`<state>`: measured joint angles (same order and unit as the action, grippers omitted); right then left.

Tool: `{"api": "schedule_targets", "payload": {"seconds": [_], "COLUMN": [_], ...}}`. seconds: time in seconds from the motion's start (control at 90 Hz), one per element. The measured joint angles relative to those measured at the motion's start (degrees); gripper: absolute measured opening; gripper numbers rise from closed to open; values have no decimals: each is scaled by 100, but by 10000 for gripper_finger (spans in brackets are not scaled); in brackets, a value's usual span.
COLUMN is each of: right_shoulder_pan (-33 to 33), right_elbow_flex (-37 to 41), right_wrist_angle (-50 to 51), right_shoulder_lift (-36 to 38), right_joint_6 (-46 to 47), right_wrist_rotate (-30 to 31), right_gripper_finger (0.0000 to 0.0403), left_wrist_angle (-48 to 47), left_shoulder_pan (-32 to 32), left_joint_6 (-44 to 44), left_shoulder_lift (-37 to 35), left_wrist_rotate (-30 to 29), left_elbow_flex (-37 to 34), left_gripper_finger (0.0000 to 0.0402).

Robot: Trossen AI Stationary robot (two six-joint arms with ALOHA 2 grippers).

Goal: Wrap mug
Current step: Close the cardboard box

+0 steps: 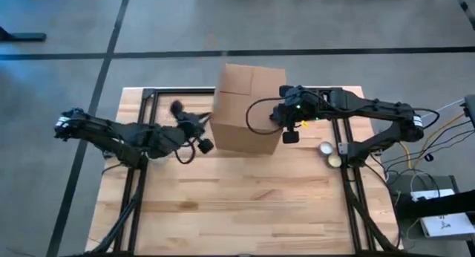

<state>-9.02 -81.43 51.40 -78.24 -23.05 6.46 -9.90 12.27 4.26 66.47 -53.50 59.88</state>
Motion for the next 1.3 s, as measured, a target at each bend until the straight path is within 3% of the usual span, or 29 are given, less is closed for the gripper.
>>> {"api": "schedule_targets", "payload": {"seconds": [0.178, 0.522, 0.756, 0.989, 1.122, 1.3], "right_shoulder_pan": [43, 105, 27, -347, -608, -738], "right_elbow_flex": [7, 54, 50, 560, 1005, 1477], "right_wrist_angle": [14, 174, 604, 700, 76, -1647], "right_shoulder_lift": [21, 548, 1352, 1511, 1302, 885], "right_joint_6": [136, 401, 971, 1497, 1241, 552], "right_wrist_rotate": [5, -45, 1381, 1502, 1580, 1454], "right_gripper_finger": [13, 14, 14, 14, 14, 14], "left_wrist_angle": [833, 581, 475, 323, 292, 249], "left_shoulder_pan": [-338, -730, -710, -702, -663, -587], "left_joint_6": [660, -210, -352, -352, -346, -357], "left_shoulder_lift": [464, 1218, 1157, 864, 784, 805], "left_wrist_rotate": [669, 1026, 1102, 1197, 1249, 1572], "left_elbow_flex": [0, 39, 26, -2, 30, 154], "left_gripper_finger": [20, 20, 20, 20, 20, 20]}}
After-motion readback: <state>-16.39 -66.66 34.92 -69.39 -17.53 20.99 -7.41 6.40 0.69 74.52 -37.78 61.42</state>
